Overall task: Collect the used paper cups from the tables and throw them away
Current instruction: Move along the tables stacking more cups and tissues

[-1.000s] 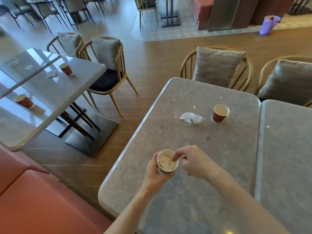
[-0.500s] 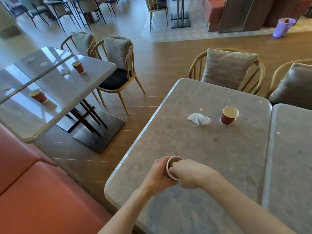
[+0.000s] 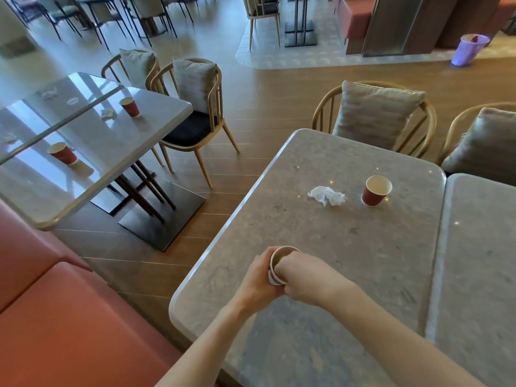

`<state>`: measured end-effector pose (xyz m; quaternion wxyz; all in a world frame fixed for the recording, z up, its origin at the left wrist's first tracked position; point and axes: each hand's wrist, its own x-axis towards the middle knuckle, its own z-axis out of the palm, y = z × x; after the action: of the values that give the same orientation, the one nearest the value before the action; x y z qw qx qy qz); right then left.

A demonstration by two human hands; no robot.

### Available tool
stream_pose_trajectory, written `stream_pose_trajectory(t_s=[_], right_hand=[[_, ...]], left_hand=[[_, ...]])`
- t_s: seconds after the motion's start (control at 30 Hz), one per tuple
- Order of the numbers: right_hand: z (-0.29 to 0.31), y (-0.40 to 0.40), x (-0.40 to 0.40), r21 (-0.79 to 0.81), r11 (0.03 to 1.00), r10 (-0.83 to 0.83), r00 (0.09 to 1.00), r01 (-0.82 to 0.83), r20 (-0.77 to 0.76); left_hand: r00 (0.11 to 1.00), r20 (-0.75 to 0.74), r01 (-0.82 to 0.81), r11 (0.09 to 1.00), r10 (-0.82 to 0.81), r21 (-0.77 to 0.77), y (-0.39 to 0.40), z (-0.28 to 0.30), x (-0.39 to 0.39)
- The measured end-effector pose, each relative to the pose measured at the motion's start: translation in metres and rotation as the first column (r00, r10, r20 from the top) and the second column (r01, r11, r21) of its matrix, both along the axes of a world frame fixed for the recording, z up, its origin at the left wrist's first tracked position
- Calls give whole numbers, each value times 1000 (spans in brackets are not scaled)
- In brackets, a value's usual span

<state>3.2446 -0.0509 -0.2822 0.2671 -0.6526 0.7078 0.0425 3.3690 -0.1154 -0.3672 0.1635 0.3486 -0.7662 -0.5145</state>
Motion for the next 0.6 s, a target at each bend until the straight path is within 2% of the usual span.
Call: stream_pose_trajectory(t_s=[0.1,0.17,0.23,0.37,0.6], right_hand=[[6,6,-14,-274,962,1,1000,-2,-5],[4,12,-25,-380,922,-52,997,72,62],[-2,18,-34,-384,910,-107,984,155,144],[-18,27,-38,-290,924,-191,957,251,220],[-38,27,-33,-333,886,-221,924,324,311]], left_hand=[[994,-66,-80,991,88,105,-3,-2,3],[989,-92,-105,984,119,143,-3,-3,5],[986,-105,-116,985,130,130,-2,-4,6],[982,-123,-134,986,146,101,3,-1,4],[987,-134,-82,995,90,63,5,0,1]])
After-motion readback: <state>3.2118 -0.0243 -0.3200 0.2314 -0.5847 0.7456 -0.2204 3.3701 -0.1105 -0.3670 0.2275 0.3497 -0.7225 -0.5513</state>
